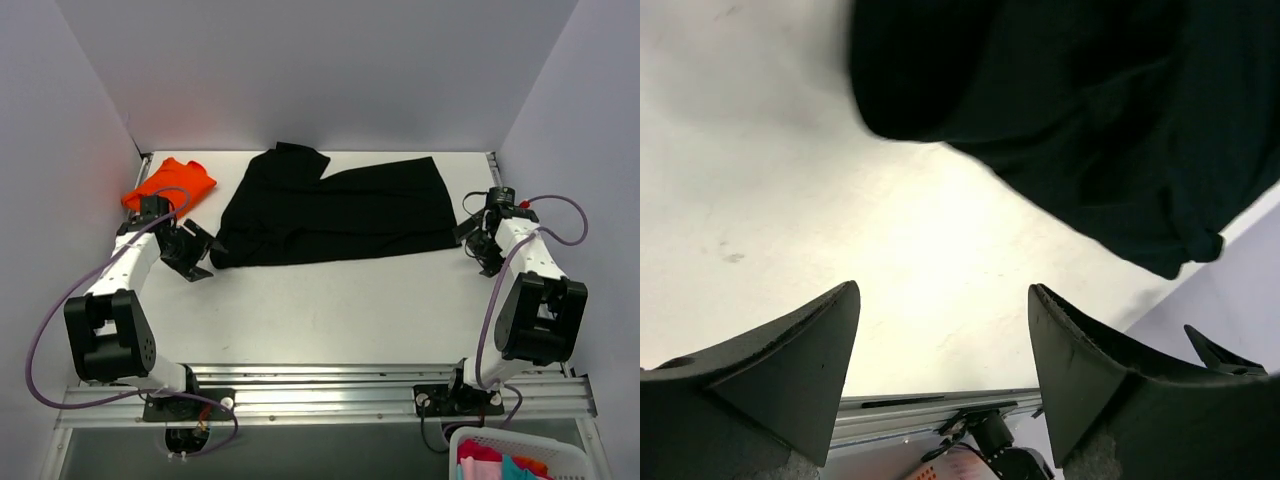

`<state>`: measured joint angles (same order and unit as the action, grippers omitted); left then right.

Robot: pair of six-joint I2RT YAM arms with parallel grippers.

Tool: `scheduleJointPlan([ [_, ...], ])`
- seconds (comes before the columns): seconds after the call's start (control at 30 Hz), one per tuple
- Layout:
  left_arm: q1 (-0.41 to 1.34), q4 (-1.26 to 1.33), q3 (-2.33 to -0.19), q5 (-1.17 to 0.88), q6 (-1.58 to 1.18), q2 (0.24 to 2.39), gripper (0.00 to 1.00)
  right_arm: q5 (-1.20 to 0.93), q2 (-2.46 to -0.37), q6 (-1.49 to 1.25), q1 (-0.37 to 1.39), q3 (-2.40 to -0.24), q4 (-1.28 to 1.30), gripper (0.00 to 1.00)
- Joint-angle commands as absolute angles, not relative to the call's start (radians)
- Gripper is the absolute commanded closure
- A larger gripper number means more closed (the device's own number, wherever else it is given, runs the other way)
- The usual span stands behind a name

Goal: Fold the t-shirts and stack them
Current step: Fold the tshirt

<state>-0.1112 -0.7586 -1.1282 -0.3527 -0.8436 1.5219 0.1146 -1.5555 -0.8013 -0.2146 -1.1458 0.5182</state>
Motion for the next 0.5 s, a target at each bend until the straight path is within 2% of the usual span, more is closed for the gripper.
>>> scheduleJointPlan([
  [0.0, -0.106, -0.709, -1.042, -0.308, -0.862, 1.497, 0.23, 0.011, -1.529, -0.782, -0.209, -1.079, 0.459, 0.00],
  [0.17, -0.097, -0.598, -1.015, -0.383, -0.845, 1.594, 0.24, -0.087, -1.592, -0.743, -0.212, -1.077, 0.362, 0.02],
  [0.47, -0.094, -0.537, -1.098, -0.400, -0.842, 1.701, 0.25, -0.054, -1.747, -0.738, -0.218, -1.184, 0.318, 0.03],
])
